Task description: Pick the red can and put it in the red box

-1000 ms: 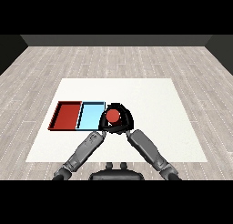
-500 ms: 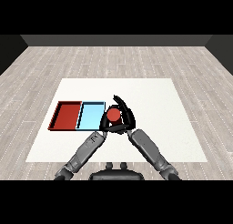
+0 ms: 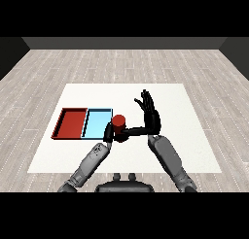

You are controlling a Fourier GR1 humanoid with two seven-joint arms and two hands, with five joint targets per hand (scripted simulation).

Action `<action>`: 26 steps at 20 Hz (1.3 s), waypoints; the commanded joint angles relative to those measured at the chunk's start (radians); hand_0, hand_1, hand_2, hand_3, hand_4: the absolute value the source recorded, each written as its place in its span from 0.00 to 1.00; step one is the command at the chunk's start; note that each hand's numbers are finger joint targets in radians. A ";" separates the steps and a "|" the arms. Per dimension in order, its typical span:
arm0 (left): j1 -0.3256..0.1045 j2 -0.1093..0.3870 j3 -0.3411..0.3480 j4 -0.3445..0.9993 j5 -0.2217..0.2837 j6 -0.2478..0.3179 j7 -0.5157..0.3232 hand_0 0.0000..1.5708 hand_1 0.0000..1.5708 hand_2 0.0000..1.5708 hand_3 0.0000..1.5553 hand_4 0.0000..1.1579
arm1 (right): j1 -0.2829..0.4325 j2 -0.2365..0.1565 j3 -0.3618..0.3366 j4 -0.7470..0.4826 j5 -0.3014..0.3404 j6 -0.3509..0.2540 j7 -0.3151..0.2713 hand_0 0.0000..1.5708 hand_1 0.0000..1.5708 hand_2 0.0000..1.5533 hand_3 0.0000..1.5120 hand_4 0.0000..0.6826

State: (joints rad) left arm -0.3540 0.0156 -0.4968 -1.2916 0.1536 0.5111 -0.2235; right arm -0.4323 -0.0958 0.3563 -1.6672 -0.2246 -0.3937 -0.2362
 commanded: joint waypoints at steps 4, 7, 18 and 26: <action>0.040 0.063 0.064 -0.091 -0.020 -0.028 0.046 1.00 1.00 1.00 0.94 0.98 | 0.072 -0.079 -0.127 -0.237 -0.014 -0.008 0.114 0.00 0.00 0.00 0.00 0.00; 0.012 0.072 0.111 -0.068 -0.046 -0.034 0.043 1.00 1.00 1.00 0.94 0.98 | 0.187 -0.093 -0.180 -0.182 -0.073 0.089 0.023 0.00 0.00 0.00 0.00 0.00; 0.029 0.298 0.247 -0.222 -0.094 -0.074 0.206 1.00 1.00 0.99 0.91 0.97 | 0.328 -0.155 -0.296 0.045 -0.063 0.193 -0.105 0.00 0.00 0.00 0.00 0.00; -0.078 0.383 0.330 0.007 -0.214 -0.080 0.227 0.92 0.92 0.93 0.90 0.96 | 0.411 -0.110 -0.296 0.154 -0.067 0.253 -0.200 0.00 0.00 0.00 0.00 0.00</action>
State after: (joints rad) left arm -0.4234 0.3604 -0.2019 -1.3505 -0.0182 0.4381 0.0031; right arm -0.0441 -0.2197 0.0634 -1.5545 -0.3015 -0.1504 -0.4159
